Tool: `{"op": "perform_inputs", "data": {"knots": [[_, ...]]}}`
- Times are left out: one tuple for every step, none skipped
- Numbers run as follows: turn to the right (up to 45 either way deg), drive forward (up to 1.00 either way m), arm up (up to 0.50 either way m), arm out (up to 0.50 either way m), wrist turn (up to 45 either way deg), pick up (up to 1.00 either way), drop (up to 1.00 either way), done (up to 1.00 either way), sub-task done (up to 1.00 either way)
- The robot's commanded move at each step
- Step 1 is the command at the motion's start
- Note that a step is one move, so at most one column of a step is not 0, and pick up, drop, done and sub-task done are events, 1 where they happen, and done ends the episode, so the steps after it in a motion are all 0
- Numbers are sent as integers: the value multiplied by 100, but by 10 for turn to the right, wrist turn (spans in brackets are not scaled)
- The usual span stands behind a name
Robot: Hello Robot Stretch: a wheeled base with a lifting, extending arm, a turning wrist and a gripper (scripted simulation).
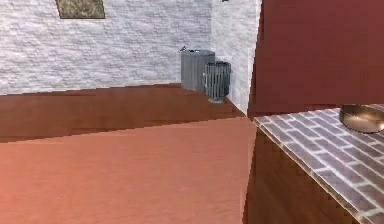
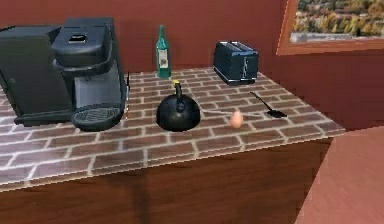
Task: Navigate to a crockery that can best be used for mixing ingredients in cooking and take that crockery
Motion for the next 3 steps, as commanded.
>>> {"op": "perform_inputs", "data": {"knots": [[240, 0, 0, 0, 0, 0, 0, 0, 0], [0, 35, 0, 0, 0, 0, 0, 0, 0], [-450, 0, 0, 0, 0, 0, 0, 0, 0]]}}
